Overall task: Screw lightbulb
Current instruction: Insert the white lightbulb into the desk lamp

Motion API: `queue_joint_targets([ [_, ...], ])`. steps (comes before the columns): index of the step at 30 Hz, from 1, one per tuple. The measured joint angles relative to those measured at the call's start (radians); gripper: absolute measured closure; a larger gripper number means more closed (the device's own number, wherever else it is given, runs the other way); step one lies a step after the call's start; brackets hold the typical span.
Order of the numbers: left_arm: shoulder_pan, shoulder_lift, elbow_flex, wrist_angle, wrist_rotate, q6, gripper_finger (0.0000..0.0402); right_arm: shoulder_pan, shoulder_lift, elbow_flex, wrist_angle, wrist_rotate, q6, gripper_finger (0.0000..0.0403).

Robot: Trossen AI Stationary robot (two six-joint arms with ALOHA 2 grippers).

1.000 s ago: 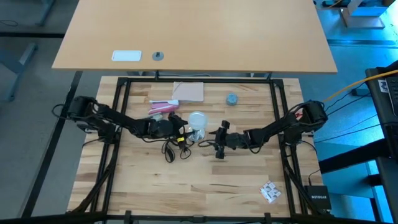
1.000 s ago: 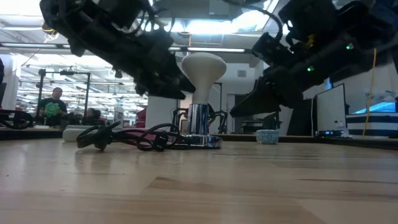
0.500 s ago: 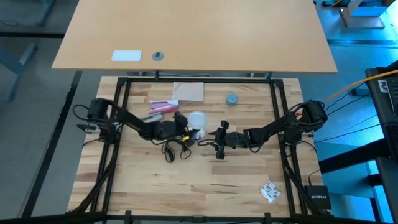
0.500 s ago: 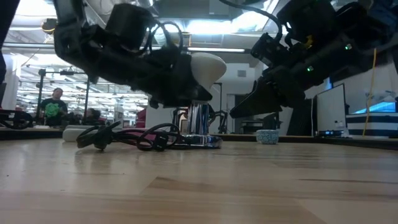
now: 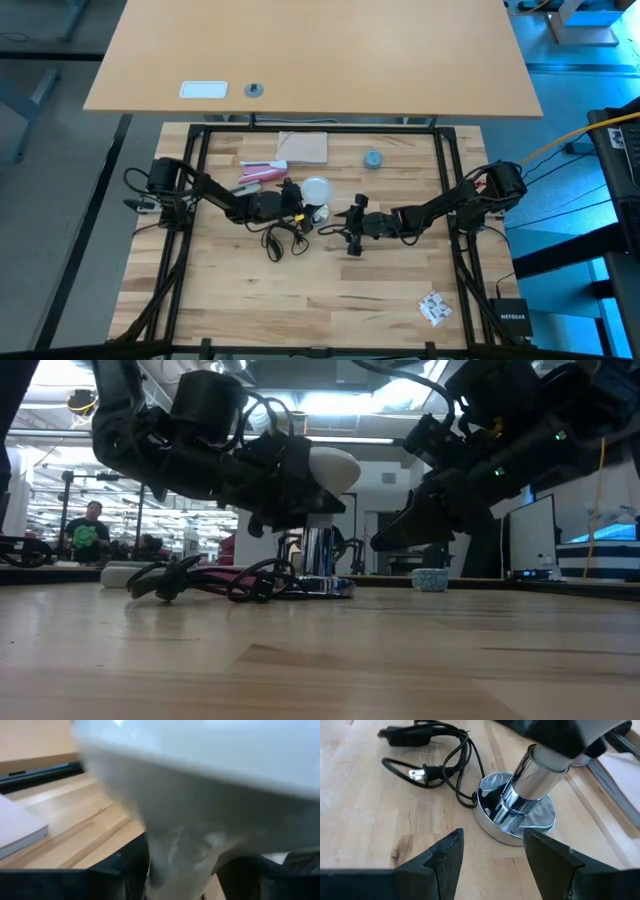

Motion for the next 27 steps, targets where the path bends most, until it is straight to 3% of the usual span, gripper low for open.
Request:
queue_joint_targets([
  [5,-0.001,0.0,0.0,0.026,0.002,0.003,0.0258,0.017,0.0,0.0,0.005,-0.009,-0.106,0.0191],
  [11,-0.001,0.0,0.0,0.027,0.001,-0.025,0.026,0.067,0.0,0.021,0.006,0.008,-0.216,0.0191],
  [21,0.001,-0.001,0.0,0.116,0.014,-0.266,0.0256,0.198,0.0,0.128,-0.015,0.227,-0.598,0.0191],
  [24,0.005,-0.002,0.0,0.168,0.027,-0.353,0.0255,0.238,0.0,0.169,-0.092,0.29,-0.73,0.0191],
  [27,0.007,-0.015,0.0,0.179,0.046,-0.41,0.0253,0.267,0.0,0.216,-0.193,0.33,-0.762,0.0191],
])
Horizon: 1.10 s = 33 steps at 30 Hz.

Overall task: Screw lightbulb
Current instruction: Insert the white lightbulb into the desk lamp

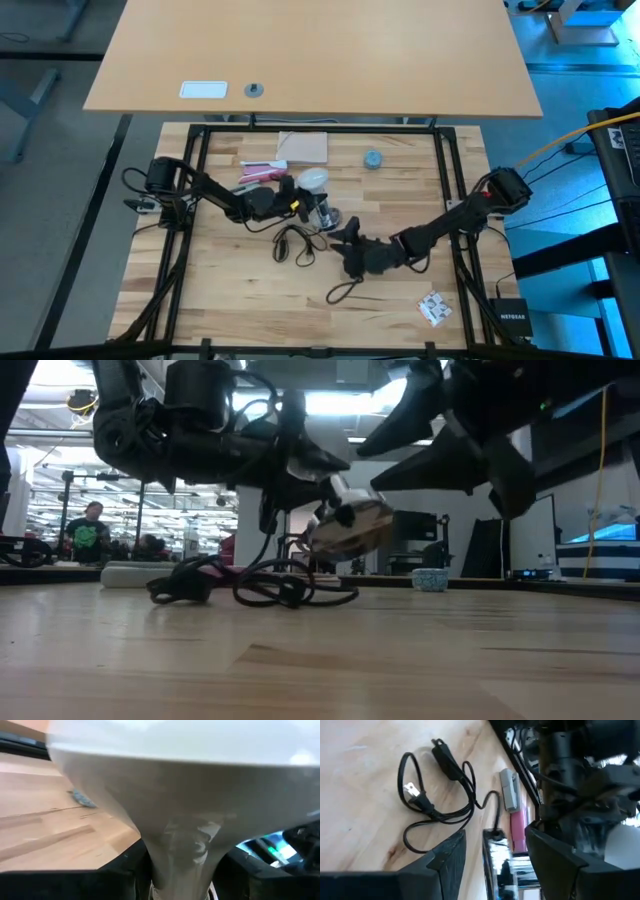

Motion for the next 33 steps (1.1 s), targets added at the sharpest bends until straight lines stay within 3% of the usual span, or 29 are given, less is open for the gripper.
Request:
queue_joint_targets([
  [5,-0.002,-0.017,0.0,0.003,0.041,-0.058,0.0254,0.016,0.0,0.061,-0.121,0.013,-0.006,0.0191],
  [20,-0.033,-0.021,0.0,0.004,0.129,-0.088,0.0251,0.012,0.0,0.078,-0.155,0.011,0.052,0.0198],
  [33,-0.111,-0.021,0.0,0.034,0.124,0.01,0.0252,0.013,0.0,0.078,-0.154,-0.052,0.102,0.0332],
])
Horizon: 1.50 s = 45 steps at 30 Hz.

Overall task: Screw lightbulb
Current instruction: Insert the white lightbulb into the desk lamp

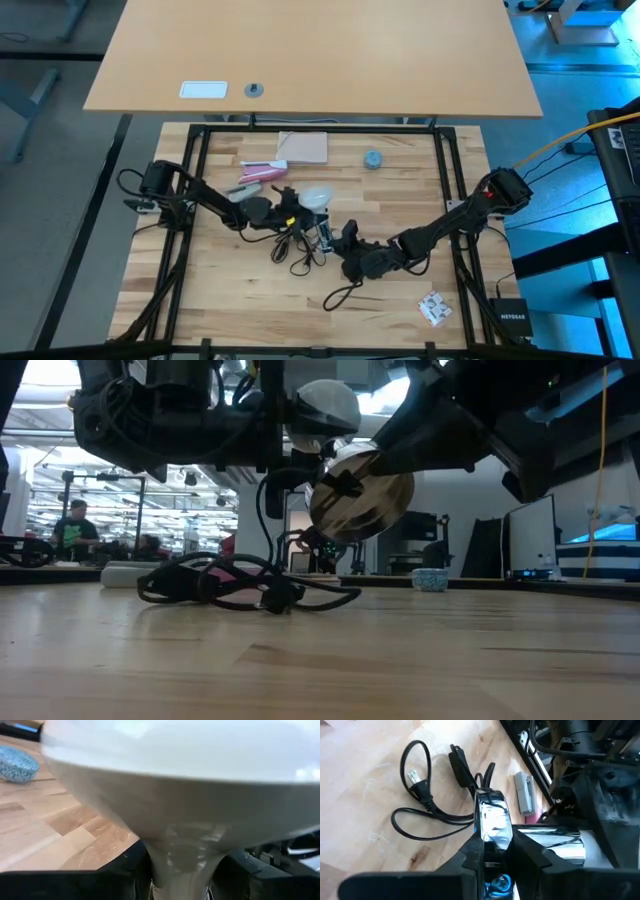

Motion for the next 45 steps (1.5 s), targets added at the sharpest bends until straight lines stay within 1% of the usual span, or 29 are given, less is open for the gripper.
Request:
queue_joint_targets([
  [4,-0.016,0.0,0.0,0.001,0.011,0.091,0.0251,0.003,0.0,0.0,-0.002,-0.016,0.015,0.0332],
  [7,-0.019,0.0,0.0,0.015,0.067,0.174,0.0253,0.004,0.0,0.0,-0.002,-0.02,0.013,0.0332],
  [14,-0.013,0.0,-0.001,0.074,0.232,0.361,0.0249,0.006,0.0,0.0,0.007,-0.039,0.004,0.0318],
  [17,-0.007,0.0,-0.001,0.074,0.308,0.408,0.0248,0.006,0.0,0.0,0.006,-0.071,-0.01,0.032],
  [19,-0.002,0.0,-0.001,0.074,0.371,0.431,0.0248,0.006,0.0,0.0,0.006,-0.088,-0.05,0.0321],
  [26,0.035,0.0,-0.001,0.073,0.606,0.462,0.0247,0.006,0.0,0.001,0.013,-0.145,-0.139,0.0317],
  [31,0.073,0.0,0.002,0.087,0.746,0.479,0.0247,0.003,0.0,0.002,0.038,-0.185,-0.22,0.0316],
  [34,0.095,0.0,0.002,0.122,0.832,0.49,0.0247,0.001,0.0,0.002,0.085,-0.207,-0.282,0.0316],
  [37,0.115,0.0,0.002,0.191,0.918,0.49,0.0247,0.0,0.0,0.001,0.152,-0.217,-0.364,0.0315],
  [40,0.131,0.0,0.002,0.281,0.977,0.486,0.0247,-0.001,0.0,0.001,0.231,-0.217,-0.429,0.0315],
  [42,0.138,-0.006,0.005,0.296,1.003,0.487,0.0247,-0.001,0.0,0.0,0.283,-0.213,-0.45,0.0315],
  [45,0.142,-0.024,0.006,0.298,1.01,0.486,0.0247,-0.001,0.002,-0.003,0.35,-0.201,-0.469,0.0315],
])
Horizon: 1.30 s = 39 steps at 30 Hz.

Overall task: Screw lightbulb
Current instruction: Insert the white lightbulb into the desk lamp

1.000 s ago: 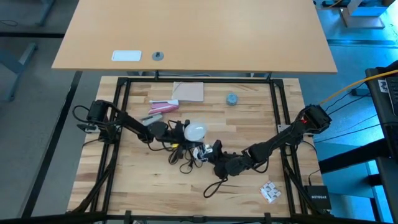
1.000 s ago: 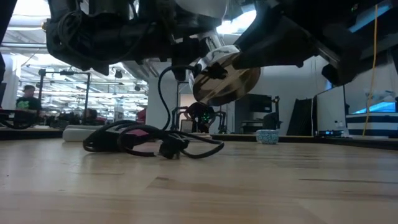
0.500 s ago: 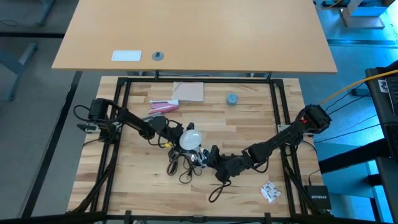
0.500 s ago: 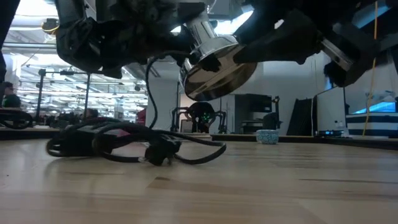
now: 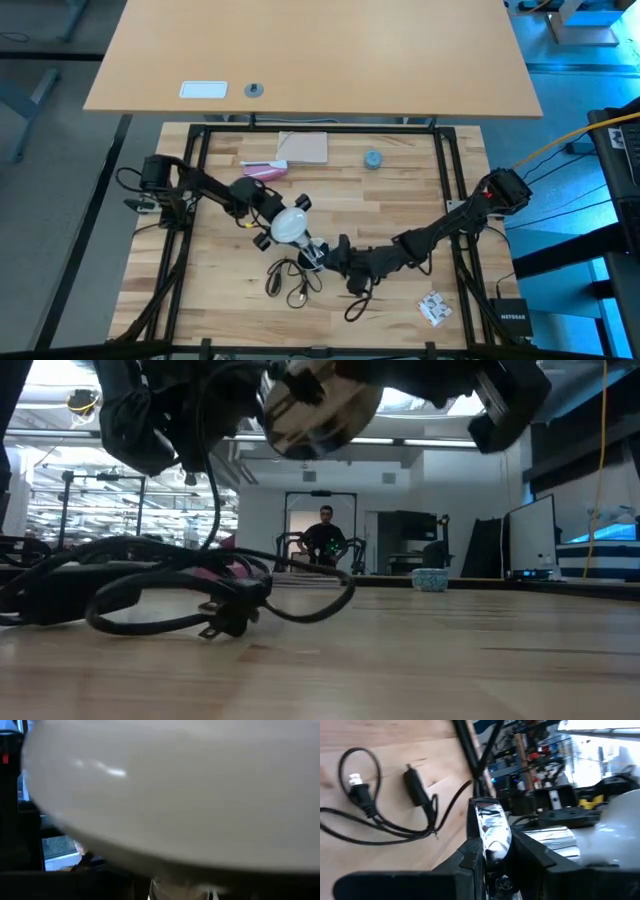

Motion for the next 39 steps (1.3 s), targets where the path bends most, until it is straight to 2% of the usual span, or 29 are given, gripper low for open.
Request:
queue_joint_targets([
  [9,0.0,-0.068,0.002,-0.009,0.02,-0.004,0.0247,0.001,0.0,0.0,0.133,0.009,-0.017,0.033],
  [16,0.002,-0.078,0.002,-0.011,0.015,-0.008,0.0247,0.004,0.0,0.0,0.173,0.111,-0.011,0.032],
  [28,0.052,-0.078,0.002,-0.009,0.013,-0.051,0.0247,0.005,0.0,0.001,0.158,0.244,0.071,0.0319],
  [34,0.079,-0.076,0.0,-0.018,0.023,-0.068,0.0247,0.0,-0.003,0.004,0.077,0.201,0.072,0.0319],
  [39,0.084,-0.075,0.0,-0.018,0.005,-0.067,0.0247,0.0,-0.003,0.004,0.06,0.22,0.067,0.0318],
])
